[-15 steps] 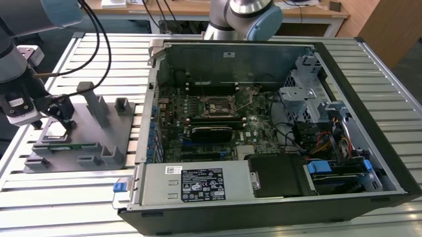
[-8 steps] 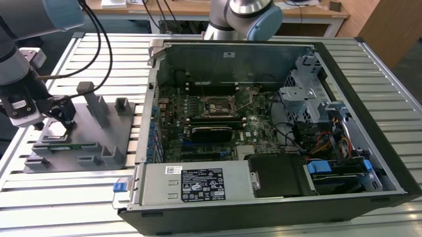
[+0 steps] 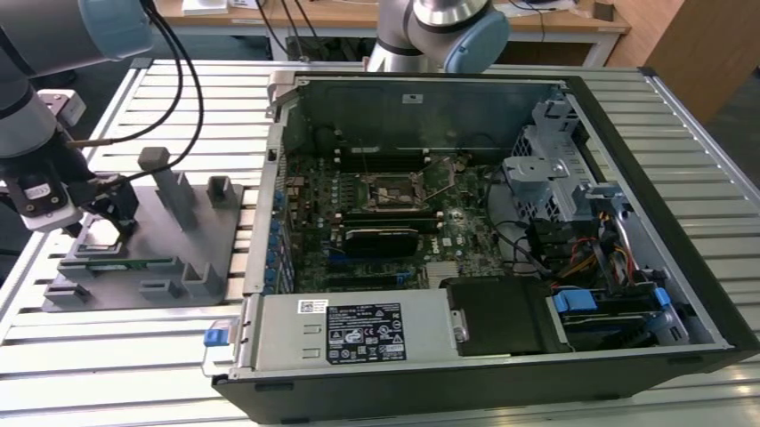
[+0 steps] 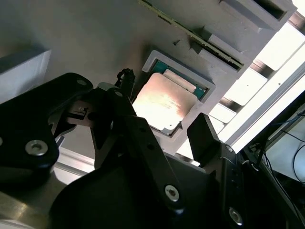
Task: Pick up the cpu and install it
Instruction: 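Pick up the cpu and move it towards the insertion slot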
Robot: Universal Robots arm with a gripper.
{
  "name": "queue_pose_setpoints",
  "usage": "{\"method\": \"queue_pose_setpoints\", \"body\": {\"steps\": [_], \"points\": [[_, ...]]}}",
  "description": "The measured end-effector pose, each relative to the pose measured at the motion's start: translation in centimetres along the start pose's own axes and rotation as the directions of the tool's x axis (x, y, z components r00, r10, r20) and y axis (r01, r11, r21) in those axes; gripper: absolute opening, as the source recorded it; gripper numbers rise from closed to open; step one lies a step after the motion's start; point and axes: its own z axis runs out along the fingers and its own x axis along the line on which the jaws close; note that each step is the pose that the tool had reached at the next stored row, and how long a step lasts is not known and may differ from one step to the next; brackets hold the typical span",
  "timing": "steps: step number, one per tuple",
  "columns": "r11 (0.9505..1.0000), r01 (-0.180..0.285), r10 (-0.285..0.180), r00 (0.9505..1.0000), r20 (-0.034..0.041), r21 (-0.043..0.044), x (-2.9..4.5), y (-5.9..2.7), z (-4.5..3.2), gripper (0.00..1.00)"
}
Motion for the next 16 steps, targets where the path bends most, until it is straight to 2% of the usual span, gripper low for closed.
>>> {"method": "queue_pose_setpoints", "body": {"steps": [10,11,16], "points": [[1.0,0.0,0.0,1.0,0.0028,-0.0001,0.14,0.0,0.25,0.7],[1.0,0.0,0.0,1.0,0.0029,-0.0001,0.14,0.0,0.25,0.63],[1.0,0.0,0.0,1.0,0.0037,-0.0002,0.14,0.0,0.25,0.63]]}}
